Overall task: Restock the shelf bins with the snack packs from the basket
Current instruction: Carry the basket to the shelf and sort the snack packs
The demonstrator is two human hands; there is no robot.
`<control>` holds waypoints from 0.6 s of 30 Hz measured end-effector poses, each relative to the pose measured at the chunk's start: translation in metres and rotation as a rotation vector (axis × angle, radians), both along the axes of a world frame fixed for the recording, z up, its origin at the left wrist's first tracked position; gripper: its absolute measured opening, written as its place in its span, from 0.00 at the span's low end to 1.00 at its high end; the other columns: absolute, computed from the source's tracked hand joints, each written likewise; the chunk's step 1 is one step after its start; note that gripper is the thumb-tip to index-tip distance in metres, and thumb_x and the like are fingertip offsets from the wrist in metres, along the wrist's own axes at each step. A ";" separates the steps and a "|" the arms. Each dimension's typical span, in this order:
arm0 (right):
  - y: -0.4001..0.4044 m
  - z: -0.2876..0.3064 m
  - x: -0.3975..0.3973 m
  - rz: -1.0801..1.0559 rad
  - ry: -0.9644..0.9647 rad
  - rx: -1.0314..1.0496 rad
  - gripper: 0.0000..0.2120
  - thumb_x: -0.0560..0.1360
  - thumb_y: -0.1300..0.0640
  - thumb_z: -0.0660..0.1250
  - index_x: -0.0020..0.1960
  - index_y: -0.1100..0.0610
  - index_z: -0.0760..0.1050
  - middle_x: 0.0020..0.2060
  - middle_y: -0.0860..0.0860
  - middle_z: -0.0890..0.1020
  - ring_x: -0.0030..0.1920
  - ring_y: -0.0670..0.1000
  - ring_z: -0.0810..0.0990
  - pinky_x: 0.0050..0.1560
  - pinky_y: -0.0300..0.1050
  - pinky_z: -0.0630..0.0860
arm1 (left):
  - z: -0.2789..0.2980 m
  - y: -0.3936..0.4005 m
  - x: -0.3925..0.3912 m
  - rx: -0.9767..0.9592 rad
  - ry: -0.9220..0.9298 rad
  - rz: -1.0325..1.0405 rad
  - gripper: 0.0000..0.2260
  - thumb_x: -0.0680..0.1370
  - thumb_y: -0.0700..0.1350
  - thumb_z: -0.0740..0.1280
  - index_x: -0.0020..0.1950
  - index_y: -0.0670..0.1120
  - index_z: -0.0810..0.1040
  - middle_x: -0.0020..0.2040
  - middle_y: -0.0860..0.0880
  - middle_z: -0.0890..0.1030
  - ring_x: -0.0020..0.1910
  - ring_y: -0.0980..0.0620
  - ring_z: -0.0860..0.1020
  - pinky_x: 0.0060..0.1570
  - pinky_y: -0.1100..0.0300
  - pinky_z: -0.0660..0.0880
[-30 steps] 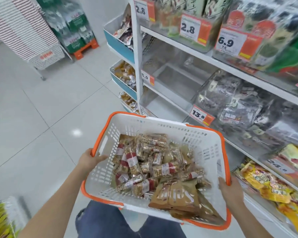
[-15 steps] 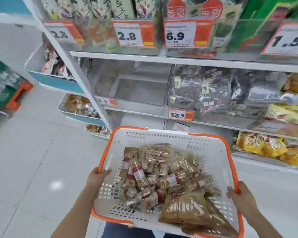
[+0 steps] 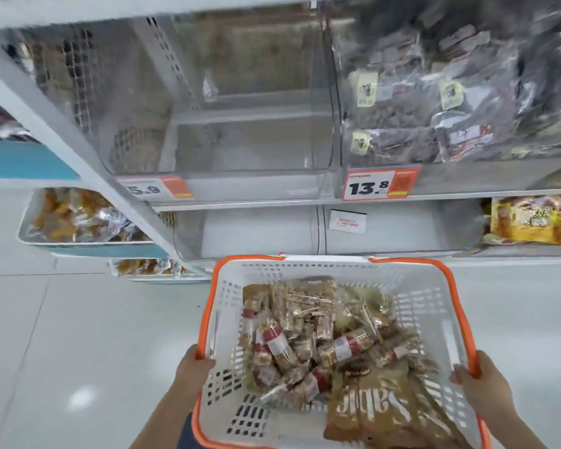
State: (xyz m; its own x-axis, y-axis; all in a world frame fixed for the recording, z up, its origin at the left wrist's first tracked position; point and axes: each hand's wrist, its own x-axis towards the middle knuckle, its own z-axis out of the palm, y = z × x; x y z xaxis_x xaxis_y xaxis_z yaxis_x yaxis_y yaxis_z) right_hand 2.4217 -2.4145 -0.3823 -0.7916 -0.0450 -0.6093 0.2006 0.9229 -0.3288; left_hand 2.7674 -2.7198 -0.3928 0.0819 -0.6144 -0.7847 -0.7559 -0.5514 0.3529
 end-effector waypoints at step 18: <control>-0.015 -0.268 -0.007 -0.078 0.087 -0.039 0.02 0.76 0.64 0.62 0.47 0.60 0.69 0.35 0.60 0.80 0.36 0.60 0.77 0.40 0.51 0.72 | -0.264 0.016 -0.015 -0.119 -0.075 -0.060 0.06 0.80 0.40 0.60 0.44 0.40 0.70 0.34 0.43 0.71 0.31 0.47 0.69 0.30 0.59 0.64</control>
